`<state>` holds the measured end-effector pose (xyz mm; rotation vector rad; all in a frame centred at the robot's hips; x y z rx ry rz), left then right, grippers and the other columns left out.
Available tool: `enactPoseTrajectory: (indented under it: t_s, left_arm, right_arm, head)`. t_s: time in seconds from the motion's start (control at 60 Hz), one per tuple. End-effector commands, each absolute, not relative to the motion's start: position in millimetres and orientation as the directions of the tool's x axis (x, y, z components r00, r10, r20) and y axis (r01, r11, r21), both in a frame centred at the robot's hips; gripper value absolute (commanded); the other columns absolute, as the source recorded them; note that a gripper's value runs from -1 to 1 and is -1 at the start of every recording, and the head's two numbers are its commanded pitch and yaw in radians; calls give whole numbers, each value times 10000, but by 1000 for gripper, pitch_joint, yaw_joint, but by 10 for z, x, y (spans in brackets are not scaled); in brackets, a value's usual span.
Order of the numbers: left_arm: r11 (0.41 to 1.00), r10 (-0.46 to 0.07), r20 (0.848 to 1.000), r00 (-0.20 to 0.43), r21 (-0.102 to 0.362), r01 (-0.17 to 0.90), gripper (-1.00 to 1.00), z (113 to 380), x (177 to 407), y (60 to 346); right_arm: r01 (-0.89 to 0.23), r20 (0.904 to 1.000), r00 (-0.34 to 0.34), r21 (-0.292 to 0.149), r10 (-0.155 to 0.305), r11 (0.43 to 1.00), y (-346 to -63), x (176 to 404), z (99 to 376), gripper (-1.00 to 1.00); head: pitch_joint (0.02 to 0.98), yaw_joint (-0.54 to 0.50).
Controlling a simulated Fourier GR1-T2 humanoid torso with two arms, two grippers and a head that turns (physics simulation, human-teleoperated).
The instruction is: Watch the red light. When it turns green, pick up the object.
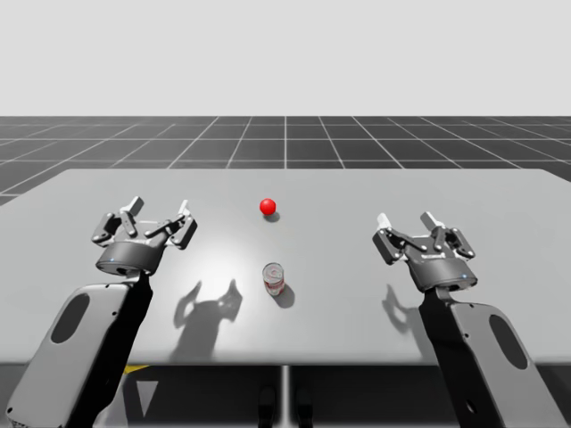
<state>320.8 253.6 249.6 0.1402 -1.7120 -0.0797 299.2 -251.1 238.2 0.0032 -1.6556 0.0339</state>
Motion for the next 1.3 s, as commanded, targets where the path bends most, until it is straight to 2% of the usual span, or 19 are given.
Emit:
enactPoseTrajectory:
  t_s: [0.017, 0.15, 0.217, 0.4, 0.733, 0.817, 1.3]
  left_arm:
    - [9861, -1621, 9821, -958, 1576, -532, -1000, 2370, 3277, 2599]
    - [9860, -1628, 9820, -963, 1584, -512, -1000, 2370, 3278, 2599]
    - [9862, -1620, 9822, -952, 1578, -503, -1000, 2367, 3280, 2602]
    - [9853, -1679, 9814, -930, 1640, -480, -1000, 2357, 3284, 2605]
    - [9827, -1841, 9790, -878, 1814, -378, -1000, 2344, 3297, 2607]
    - [9829, -1834, 9792, -872, 1810, -351, -1000, 2344, 3296, 2606]
    - [9831, -1827, 9790, -904, 1807, -291, -1000, 2349, 3288, 2588]
  right_arm:
    - [-25, 9985, -553, 1, -2, 10000, -2554, 3003, 2248, -1000]
    - [-120, 9982, -593, 66, -73, 9999, -2555, 3005, 2267, -1000]
    - [-122, 9993, -371, 8, -13, 9999, -2578, 3012, 2270, -1000]
    - [22, 9991, -350, -248, 249, 9997, -2571, 3016, 2267, -1000]
    - [33, 9989, -299, -357, 357, 9994, -2564, 3008, 2276, -1000]
    - [26, 9989, -296, -372, 372, 9993, -2561, 3004, 2277, -1000]
    - [49, 9987, -257, -444, 445, 9990, -2548, 3000, 2272, -1000]
  head:
    - [91, 3]
    - [108, 3]
    - [142, 5]
    - [284, 14]
    - [539, 43]
    - [573, 60]
    - [603, 84]
